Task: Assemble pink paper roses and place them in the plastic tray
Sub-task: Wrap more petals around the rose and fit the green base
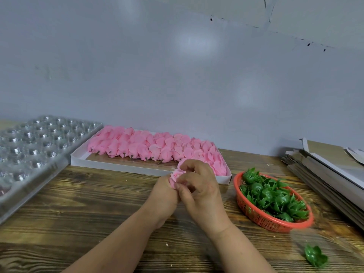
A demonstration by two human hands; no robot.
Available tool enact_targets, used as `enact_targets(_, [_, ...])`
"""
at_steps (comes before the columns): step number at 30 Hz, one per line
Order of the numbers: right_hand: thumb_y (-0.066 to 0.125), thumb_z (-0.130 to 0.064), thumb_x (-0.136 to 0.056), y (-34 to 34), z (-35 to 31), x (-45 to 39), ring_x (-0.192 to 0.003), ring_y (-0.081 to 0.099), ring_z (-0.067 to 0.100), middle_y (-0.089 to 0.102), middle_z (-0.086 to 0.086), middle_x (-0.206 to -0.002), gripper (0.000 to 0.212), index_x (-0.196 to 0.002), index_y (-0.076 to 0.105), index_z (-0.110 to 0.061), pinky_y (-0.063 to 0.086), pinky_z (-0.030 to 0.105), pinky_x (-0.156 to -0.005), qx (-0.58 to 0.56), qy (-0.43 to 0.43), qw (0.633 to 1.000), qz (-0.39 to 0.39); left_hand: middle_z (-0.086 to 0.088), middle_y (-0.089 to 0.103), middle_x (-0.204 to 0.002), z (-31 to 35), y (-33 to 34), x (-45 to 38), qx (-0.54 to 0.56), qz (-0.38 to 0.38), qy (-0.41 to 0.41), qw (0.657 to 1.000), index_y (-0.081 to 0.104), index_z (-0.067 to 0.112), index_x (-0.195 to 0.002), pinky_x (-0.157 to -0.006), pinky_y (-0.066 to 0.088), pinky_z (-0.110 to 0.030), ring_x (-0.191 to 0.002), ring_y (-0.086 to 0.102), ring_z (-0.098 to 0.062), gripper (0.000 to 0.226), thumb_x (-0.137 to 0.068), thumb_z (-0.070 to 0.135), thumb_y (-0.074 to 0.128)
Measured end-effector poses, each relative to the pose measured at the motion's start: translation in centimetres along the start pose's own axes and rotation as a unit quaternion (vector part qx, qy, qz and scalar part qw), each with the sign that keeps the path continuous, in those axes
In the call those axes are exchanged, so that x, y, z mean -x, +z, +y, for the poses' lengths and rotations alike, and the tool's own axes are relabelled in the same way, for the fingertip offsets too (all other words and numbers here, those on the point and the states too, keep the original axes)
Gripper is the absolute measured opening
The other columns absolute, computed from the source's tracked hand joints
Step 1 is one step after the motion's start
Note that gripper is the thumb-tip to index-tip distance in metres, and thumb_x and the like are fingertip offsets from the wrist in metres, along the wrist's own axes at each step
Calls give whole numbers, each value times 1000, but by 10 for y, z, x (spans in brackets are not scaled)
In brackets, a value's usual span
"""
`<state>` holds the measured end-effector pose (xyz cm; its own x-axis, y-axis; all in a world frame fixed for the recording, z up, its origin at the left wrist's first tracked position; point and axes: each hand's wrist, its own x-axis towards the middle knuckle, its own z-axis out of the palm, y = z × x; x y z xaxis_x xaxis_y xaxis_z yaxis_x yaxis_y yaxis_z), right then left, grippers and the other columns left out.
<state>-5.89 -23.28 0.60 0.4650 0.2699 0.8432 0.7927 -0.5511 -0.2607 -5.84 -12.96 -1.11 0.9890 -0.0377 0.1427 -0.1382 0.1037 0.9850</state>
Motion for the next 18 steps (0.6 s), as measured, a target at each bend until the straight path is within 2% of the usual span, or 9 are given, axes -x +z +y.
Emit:
enact_targets(3, [61,-5,-79,0,0,0,-86,57,24,63,10,-91,11,-69,66,-2,48,38,-72,39,-46,998,-4,2,74,-78,-2,2,0,11,-7,18,1000,72,19,-80,-63,51,-18,-75,69,-6,30,-97,12,49])
enact_targets(6, [66,-1,-76,-1,2,1,-87,58,26,64,12,-93,5,-71,66,-1,49,38,-74,68,-78,995,-11,0,73,-79,-3,1,0,28,-21,22,999,71,17,-81,-64,52,-20,-77,69,-8,30,-96,4,48])
enact_targets(10, [73,-10,-67,-8,6,1,-95,56,22,63,9,-98,12,-76,66,-4,48,32,-80,54,-28,998,-8,-4,73,-85,-1,-1,-2,68,-42,-5,997,72,16,-87,-66,53,-24,-80,69,-13,20,-95,12,54])
enact_targets(14, [67,-6,-71,-8,7,1,-93,54,19,63,9,-97,3,-72,65,-4,48,35,-77,34,-14,999,-14,-7,73,-84,-3,-3,-4,15,-24,-18,999,71,19,-84,-70,54,-32,-80,68,-16,12,-92,19,61])
enact_targets(18, [72,5,-68,-7,8,1,-90,57,22,62,9,-94,12,-69,62,-2,50,37,-74,36,-16,999,-28,-15,70,-87,-4,-4,-4,-4,-7,-30,1000,70,13,-88,-81,53,-44,-81,64,-23,9,-91,14,62])
